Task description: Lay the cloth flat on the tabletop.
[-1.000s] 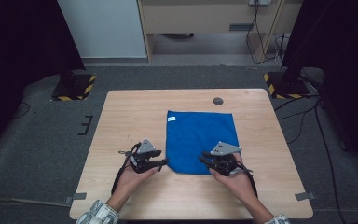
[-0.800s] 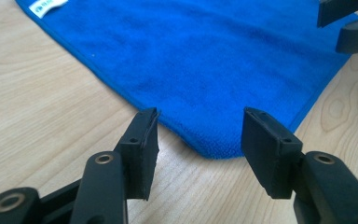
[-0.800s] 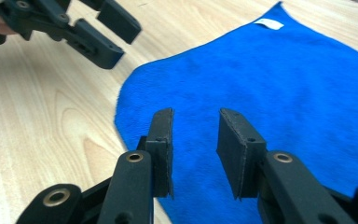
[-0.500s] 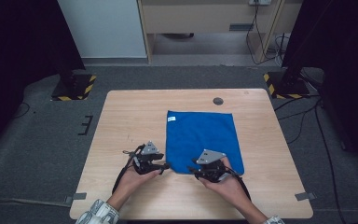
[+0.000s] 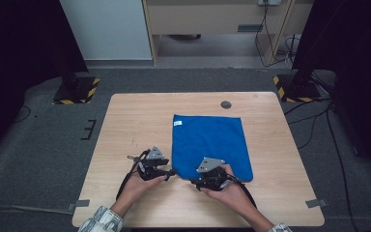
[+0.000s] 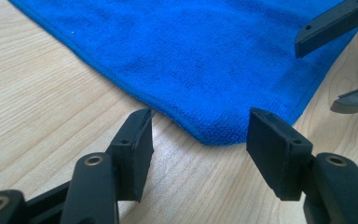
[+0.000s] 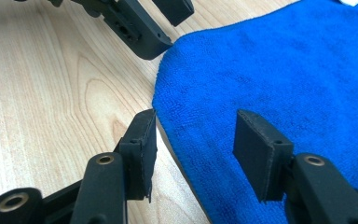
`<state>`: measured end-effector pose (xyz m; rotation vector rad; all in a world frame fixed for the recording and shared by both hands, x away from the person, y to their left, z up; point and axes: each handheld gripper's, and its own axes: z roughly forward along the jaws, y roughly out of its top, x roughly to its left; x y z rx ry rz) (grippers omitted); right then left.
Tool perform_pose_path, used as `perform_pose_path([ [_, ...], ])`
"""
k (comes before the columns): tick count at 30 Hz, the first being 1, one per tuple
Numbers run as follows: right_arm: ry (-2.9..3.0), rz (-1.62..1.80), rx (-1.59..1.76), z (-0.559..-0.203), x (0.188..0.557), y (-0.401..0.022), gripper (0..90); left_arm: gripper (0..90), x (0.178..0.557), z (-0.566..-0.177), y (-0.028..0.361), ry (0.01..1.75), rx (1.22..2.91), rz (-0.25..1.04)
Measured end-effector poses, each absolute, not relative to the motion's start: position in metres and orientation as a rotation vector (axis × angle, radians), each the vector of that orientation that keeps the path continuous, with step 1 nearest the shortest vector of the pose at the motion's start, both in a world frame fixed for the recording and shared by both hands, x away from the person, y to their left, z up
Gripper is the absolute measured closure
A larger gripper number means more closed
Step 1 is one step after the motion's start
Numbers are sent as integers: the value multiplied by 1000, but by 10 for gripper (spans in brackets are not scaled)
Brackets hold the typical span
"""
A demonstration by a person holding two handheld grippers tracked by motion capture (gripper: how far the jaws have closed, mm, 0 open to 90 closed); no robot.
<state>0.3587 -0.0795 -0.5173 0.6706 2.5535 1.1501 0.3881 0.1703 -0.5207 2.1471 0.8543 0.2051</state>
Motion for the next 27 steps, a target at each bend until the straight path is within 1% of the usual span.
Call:
perform_pose_path([
  [6, 2553, 1147, 692, -519, 362, -79, 494, 434, 389, -522, 171, 851, 2149, 197],
  [7, 2557, 1149, 689, -519, 362, -79, 499, 459, 389, -521, 171, 850, 2150, 194],
  [8, 2557, 1149, 689, -519, 362, -79, 499, 459, 389, -521, 171, 848, 2150, 192],
  [12, 2565, 1153, 692, -520, 363, -77, 528, 508, 389, -521, 172, 845, 2146, 183],
  [20, 2593, 1151, 661, -523, 362, -71, 545, 595, 389, -522, 167, 819, 2181, 158],
  [23, 2599, 1140, 663, -525, 364, -68, 584, 619, 389, -524, 165, 809, 2199, 164],
  [26, 2609, 1131, 653, -527, 366, -66, 679, 642, 391, -526, 162, 805, 2208, 162],
  [27, 2610, 1114, 649, -527, 366, -65, 731, 662, 391, -526, 161, 808, 2206, 158],
])
